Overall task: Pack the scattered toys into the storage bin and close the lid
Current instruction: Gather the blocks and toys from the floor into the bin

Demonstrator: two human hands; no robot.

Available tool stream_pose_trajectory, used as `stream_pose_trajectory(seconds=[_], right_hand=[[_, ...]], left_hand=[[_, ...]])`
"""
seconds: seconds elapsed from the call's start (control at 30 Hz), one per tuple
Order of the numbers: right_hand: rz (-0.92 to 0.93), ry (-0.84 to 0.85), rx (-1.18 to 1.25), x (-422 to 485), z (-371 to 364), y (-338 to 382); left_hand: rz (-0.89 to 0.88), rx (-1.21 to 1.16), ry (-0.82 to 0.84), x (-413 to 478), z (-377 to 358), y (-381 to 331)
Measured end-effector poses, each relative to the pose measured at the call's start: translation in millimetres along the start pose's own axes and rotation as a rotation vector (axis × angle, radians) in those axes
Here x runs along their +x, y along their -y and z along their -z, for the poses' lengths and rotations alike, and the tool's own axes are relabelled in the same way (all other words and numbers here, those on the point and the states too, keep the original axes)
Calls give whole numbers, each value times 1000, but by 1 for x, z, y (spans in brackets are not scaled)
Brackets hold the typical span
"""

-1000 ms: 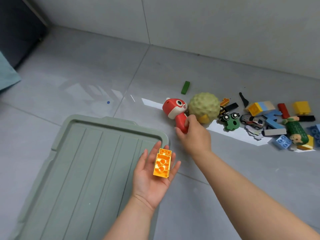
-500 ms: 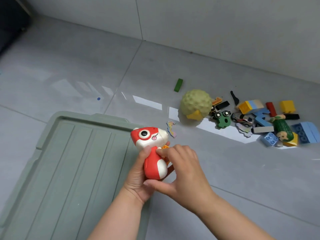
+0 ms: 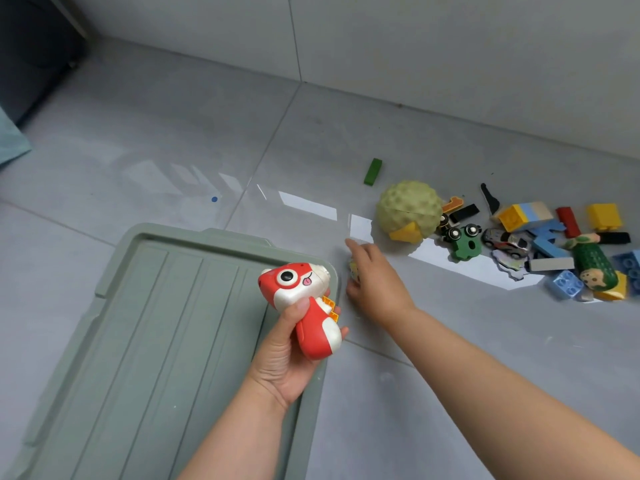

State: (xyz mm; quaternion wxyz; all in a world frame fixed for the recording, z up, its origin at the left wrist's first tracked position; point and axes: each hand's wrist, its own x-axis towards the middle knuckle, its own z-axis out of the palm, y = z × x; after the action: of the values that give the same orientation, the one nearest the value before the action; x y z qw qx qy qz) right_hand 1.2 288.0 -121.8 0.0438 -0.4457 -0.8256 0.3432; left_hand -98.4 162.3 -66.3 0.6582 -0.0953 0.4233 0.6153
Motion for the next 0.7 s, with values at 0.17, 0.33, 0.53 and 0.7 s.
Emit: stream_pose_trajectory(seconds=[0.17, 0.33, 0.53, 0.7], right_hand=[[-386, -371, 1271, -27, 40, 19], [-317, -350, 2079, -40, 100, 14], [-301, -392, 1776, -24, 128, 11], [-209, -400, 47, 15, 116, -12]], left_hand=[[23, 58, 55, 3, -3, 5], [37, 84, 79, 4, -12, 8], [35, 156, 22, 6, -19, 14], [-21, 265, -43, 1, -24, 21]])
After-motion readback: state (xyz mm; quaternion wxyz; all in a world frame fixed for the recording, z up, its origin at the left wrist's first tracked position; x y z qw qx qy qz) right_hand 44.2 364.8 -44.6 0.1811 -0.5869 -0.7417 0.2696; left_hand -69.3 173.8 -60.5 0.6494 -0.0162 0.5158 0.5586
